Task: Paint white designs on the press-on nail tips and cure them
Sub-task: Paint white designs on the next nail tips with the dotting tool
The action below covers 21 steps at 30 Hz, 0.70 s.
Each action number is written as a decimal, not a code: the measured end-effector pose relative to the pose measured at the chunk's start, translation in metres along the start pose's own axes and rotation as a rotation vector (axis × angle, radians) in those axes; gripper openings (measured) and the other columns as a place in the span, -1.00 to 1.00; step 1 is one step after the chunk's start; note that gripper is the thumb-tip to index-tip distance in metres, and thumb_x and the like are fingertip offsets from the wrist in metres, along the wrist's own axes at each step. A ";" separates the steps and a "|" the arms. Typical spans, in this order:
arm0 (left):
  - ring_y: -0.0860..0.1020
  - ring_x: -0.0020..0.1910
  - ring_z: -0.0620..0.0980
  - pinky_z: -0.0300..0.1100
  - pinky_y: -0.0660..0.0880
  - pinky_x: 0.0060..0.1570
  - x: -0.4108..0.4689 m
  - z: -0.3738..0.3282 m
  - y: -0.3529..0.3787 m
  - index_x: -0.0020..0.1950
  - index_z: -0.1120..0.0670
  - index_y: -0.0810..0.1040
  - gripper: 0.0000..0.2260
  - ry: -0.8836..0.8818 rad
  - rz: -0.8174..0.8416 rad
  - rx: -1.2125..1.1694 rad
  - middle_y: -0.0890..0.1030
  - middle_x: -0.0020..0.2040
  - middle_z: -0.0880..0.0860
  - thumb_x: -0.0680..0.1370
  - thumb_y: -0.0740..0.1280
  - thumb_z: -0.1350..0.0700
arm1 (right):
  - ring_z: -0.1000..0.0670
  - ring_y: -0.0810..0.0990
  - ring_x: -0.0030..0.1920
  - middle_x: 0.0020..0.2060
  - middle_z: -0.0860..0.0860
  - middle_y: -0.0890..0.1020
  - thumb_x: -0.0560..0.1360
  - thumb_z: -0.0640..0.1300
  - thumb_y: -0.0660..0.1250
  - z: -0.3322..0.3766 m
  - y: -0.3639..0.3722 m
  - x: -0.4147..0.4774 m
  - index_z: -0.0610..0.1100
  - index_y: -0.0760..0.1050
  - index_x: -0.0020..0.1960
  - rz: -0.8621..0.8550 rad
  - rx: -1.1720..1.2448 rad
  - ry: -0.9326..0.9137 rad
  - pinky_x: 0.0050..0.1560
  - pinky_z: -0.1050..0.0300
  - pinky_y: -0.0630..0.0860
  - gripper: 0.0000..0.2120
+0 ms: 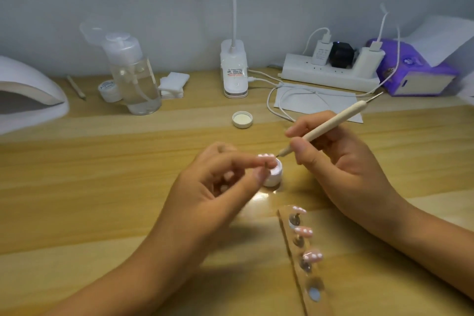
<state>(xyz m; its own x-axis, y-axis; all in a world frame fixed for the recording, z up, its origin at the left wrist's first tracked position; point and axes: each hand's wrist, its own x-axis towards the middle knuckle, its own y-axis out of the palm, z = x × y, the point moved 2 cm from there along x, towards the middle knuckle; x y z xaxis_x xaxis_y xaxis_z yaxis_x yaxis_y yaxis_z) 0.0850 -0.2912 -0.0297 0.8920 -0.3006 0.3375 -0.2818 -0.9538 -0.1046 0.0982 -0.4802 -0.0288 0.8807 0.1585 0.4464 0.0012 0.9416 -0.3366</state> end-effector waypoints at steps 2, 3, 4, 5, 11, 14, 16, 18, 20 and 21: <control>0.49 -0.19 -0.11 -0.45 0.37 -0.28 0.004 0.008 -0.003 -0.13 -0.07 0.70 -0.91 -0.148 -0.060 -0.112 0.62 -0.04 -0.03 0.39 0.45 0.02 | -0.01 0.49 -0.20 -0.19 0.06 0.56 0.56 -0.06 0.25 0.000 0.001 0.000 -0.03 0.52 -0.01 0.014 -0.045 -0.002 -0.16 0.26 0.45 -0.91; 0.47 -0.23 -0.13 -0.47 0.35 -0.30 0.005 0.011 -0.005 -0.15 -0.09 0.69 -0.92 -0.192 -0.067 -0.124 0.64 0.00 0.04 0.38 0.47 -0.01 | -0.02 0.49 -0.20 -0.19 0.06 0.56 0.55 -0.04 0.24 0.000 0.001 0.000 -0.03 0.52 -0.02 0.017 -0.055 0.000 -0.15 0.25 0.45 -0.89; 0.42 -0.31 -0.16 -0.46 0.32 -0.34 0.005 0.012 -0.006 -0.15 -0.10 0.67 -0.89 -0.217 -0.066 -0.121 0.64 -0.04 0.09 0.36 0.49 -0.05 | -0.03 0.49 -0.20 -0.19 0.06 0.56 0.55 -0.03 0.24 0.000 0.002 0.000 -0.04 0.52 -0.03 0.022 -0.059 0.004 -0.15 0.24 0.44 -0.88; 0.36 -0.37 -0.17 -0.44 0.29 -0.37 0.005 0.013 -0.008 -0.14 -0.11 0.66 -0.85 -0.230 -0.067 -0.122 0.60 -0.15 0.11 0.34 0.50 -0.09 | -0.03 0.48 -0.20 -0.20 0.07 0.55 0.55 -0.02 0.23 -0.001 0.002 0.000 -0.04 0.52 -0.03 0.029 -0.063 0.007 -0.15 0.23 0.43 -0.87; 0.48 -0.32 -0.24 -0.44 0.41 -0.25 0.008 0.012 -0.007 -0.17 -0.07 0.64 -0.90 -0.210 -0.042 -0.220 0.57 -0.29 -0.16 0.36 0.44 -0.03 | 0.04 0.45 -0.21 -0.19 0.09 0.54 0.57 -0.01 0.23 -0.003 0.004 -0.001 -0.01 0.49 -0.05 0.087 -0.125 -0.025 -0.16 0.29 0.39 -0.89; 0.49 -0.30 -0.20 -0.41 0.44 -0.23 0.007 0.012 -0.007 -0.21 -0.06 0.63 -0.92 -0.220 -0.025 -0.250 0.58 -0.29 -0.10 0.33 0.44 0.00 | 0.05 0.44 -0.20 -0.19 0.10 0.54 0.56 0.00 0.22 -0.004 0.005 -0.001 -0.02 0.49 -0.06 0.105 -0.157 -0.041 -0.15 0.31 0.37 -0.87; 0.52 -0.28 -0.21 -0.42 0.45 -0.22 0.006 0.011 -0.007 -0.22 -0.06 0.63 -0.93 -0.218 -0.012 -0.261 0.61 -0.27 -0.10 0.32 0.46 0.06 | 0.04 0.44 -0.20 -0.19 0.10 0.53 0.56 0.01 0.22 -0.005 0.005 -0.002 -0.01 0.49 -0.06 0.112 -0.165 -0.030 -0.15 0.29 0.38 -0.87; 0.56 -0.25 -0.25 -0.45 0.45 -0.23 0.006 0.009 -0.006 -0.22 -0.07 0.64 -0.88 -0.211 -0.007 -0.258 0.65 -0.23 -0.10 0.36 0.46 0.16 | 0.04 0.45 -0.20 -0.19 0.10 0.54 0.56 0.01 0.22 -0.005 0.004 -0.002 0.00 0.49 -0.06 0.114 -0.170 -0.023 -0.15 0.30 0.38 -0.87; 0.58 -0.23 -0.26 -0.46 0.45 -0.23 0.006 0.008 -0.005 -0.21 -0.08 0.66 -0.85 -0.210 -0.007 -0.251 0.67 -0.20 -0.11 0.40 0.41 0.18 | 0.05 0.46 -0.19 -0.19 0.11 0.54 0.56 0.03 0.22 -0.004 0.004 -0.001 0.01 0.49 -0.06 0.113 -0.164 -0.007 -0.15 0.32 0.38 -0.87; 0.58 -0.23 -0.26 -0.46 0.45 -0.22 0.006 0.009 -0.005 -0.20 -0.09 0.66 -0.85 -0.213 -0.008 -0.247 0.68 -0.20 -0.11 0.41 0.39 0.18 | 0.06 0.46 -0.19 -0.19 0.12 0.54 0.56 0.03 0.22 -0.004 0.004 -0.001 0.02 0.49 -0.07 0.113 -0.160 0.001 -0.15 0.33 0.38 -0.88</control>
<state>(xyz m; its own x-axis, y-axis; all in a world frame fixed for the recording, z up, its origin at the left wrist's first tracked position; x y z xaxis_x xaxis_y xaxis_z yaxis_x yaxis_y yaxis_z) 0.0952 -0.2881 -0.0350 0.9412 -0.3115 0.1311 -0.3283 -0.9347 0.1363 0.0992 -0.4773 -0.0341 0.8801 0.2599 0.3974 -0.0224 0.8588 -0.5119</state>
